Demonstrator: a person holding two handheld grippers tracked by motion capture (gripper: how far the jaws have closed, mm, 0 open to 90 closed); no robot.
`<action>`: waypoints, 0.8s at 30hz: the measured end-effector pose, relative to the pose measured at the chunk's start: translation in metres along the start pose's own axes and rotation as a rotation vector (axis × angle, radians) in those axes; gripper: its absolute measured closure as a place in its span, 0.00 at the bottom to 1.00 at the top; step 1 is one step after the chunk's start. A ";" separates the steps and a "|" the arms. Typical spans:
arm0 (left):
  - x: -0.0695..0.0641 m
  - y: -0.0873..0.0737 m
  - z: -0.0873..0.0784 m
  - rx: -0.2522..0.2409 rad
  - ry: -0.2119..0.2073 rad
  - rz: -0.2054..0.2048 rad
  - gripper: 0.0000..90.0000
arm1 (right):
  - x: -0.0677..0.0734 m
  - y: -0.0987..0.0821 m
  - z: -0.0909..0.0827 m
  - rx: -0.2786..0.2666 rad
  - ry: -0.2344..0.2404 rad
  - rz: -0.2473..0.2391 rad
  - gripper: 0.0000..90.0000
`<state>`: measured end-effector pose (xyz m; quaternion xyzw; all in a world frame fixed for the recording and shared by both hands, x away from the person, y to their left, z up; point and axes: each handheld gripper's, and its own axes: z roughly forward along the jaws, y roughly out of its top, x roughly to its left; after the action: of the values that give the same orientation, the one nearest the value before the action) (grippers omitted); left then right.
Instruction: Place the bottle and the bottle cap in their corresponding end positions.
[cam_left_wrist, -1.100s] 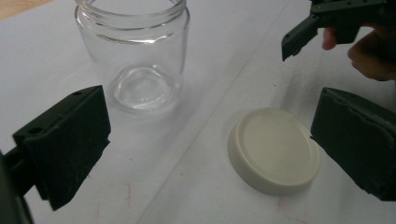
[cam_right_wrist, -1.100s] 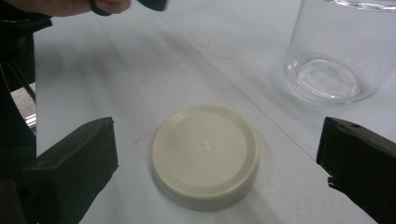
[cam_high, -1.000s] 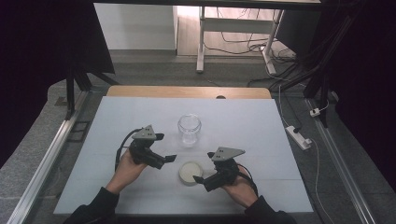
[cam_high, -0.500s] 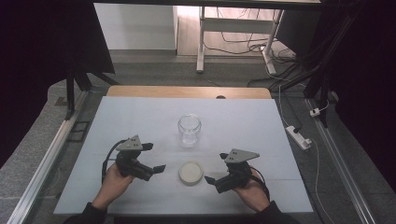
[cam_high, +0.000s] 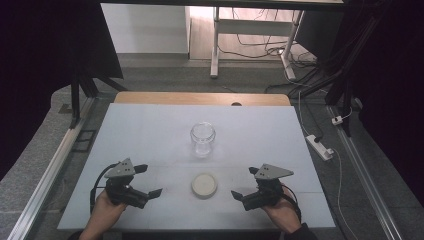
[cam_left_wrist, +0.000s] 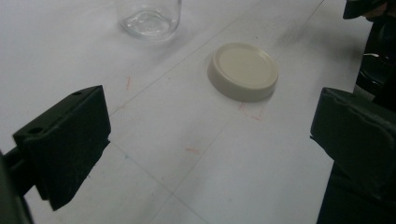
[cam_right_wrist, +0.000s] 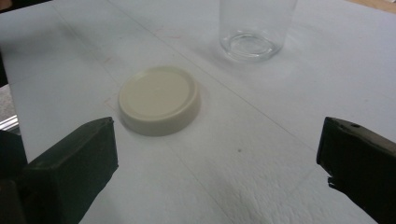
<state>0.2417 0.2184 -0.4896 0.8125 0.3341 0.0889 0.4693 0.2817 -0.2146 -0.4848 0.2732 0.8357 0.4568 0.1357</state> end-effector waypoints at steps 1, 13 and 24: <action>-0.001 -0.003 -0.003 0.001 0.004 -0.001 0.00 | 0.000 -0.001 -0.002 -0.002 -0.008 0.003 0.00; -0.002 -0.034 -0.030 -0.010 0.055 -0.057 0.00 | -0.008 -0.018 -0.023 -0.009 -0.068 0.047 0.00; -0.001 -0.060 -0.055 -0.022 0.138 -0.124 0.00 | -0.018 -0.037 -0.048 0.000 -0.127 0.105 0.00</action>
<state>0.1881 0.2770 -0.5093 0.7769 0.4144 0.1192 0.4588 0.2608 -0.2739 -0.4895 0.3451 0.8099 0.4449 0.1645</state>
